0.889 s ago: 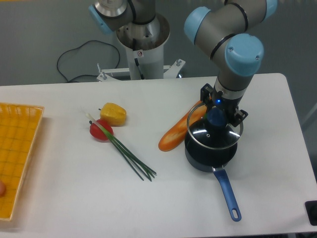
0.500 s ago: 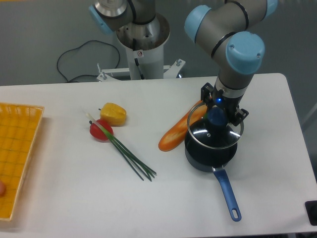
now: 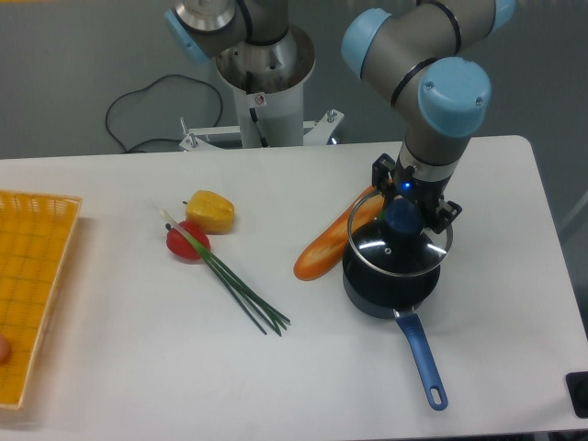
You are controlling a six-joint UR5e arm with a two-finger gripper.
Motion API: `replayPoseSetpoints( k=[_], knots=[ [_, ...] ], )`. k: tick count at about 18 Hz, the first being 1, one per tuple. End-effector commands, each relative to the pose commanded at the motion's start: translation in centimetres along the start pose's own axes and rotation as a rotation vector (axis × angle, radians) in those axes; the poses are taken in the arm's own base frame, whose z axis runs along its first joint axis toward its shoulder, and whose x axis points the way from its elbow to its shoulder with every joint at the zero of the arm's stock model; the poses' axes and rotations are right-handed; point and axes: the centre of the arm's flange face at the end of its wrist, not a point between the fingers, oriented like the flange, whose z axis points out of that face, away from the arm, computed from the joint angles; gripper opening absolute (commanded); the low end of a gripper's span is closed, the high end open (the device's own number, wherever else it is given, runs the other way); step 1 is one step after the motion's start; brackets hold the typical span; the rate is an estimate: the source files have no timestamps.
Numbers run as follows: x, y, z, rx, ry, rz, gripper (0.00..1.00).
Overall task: Place the lid on the table
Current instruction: 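Hold the glass lid by its knob above the black pot, then lift the glass lid off the pot and move it beside the pot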
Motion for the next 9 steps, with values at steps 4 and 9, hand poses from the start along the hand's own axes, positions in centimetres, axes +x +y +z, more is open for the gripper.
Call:
replayPoseSetpoints(
  k=[4,9],
  knots=[
    [0.0,-0.2,0.0,0.001,0.0,-0.051,0.53],
    [0.9,-2.4,0.4,0.002,0.004,-0.155,0.53]
  ],
)
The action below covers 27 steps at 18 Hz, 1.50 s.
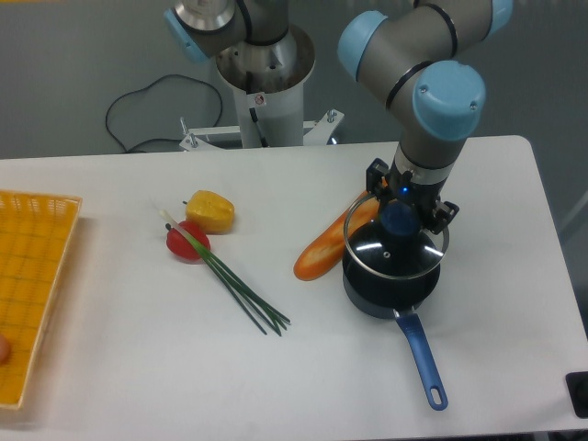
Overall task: Place the lid on the table
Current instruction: 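Lift the glass lid off the pot and move it beside the pot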
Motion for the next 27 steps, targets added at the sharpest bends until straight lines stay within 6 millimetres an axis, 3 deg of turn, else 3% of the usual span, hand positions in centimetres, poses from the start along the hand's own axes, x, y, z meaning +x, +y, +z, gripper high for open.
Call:
replayPoseSetpoints(
  k=[11,17,27],
  knots=[
    [2.7,-5.4,0.4,0.075,0.023,-0.252,0.53],
    [3.3,-8.3,0.8,0.152,0.012,-0.433,0.53],
    [3.1,-12.1,2.1,0.182,0.005,-0.519,0.53]
  ],
)
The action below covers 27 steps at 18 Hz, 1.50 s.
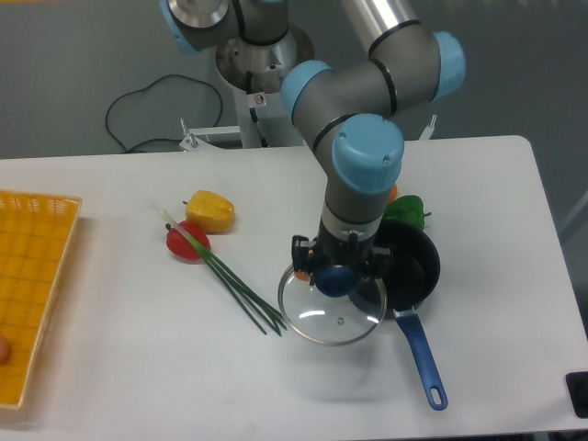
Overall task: Place the lid on the table
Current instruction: 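Lift the glass lid off the pot and move it beside the pot, then lower the glass lid onto the table beside the pot handle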
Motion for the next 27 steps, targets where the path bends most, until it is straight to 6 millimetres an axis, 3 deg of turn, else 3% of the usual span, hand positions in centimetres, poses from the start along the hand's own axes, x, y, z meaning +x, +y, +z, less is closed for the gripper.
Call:
replayPoseSetpoints(
  k=[4,8,13,19,27],
  knots=[
    [0.2,-0.7,1.2,0.01,-0.004,0.004,0.53],
    [0.9,-1.7,3.7,0.001,-0.004,0.026,0.53],
    [1.1,-2.1,4.8,-0.009,0.001,0.034,0.53],
    [0.4,-2.6,7.1,-0.027,-0.008,0.037,0.53],
    [-0.3,-2.6,8.8,-0.062,-0.028,0.075,0.53]
  ],
)
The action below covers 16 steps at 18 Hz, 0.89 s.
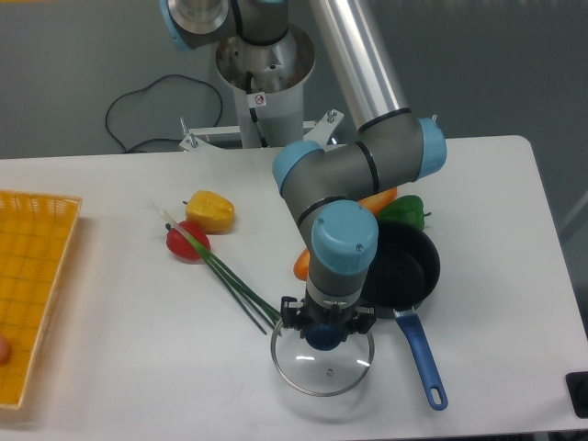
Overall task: Place the lid on the table
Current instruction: 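Lower the glass lid onto the table beside the pot handle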
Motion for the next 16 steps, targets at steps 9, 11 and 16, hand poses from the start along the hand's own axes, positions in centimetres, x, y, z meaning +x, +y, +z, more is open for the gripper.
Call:
replayPoseSetpoints(
  k=[9,11,16],
  knots=[
    [-0.6,-0.1,2.1,-0.026,0.006,0.008,0.53],
    [-0.8,-0.3,2.6,-0.024,0.005,0.006,0.53],
    [-1.2,-1.0,3.4,-0.019,0.003,0.007,0.53]
  ],
)
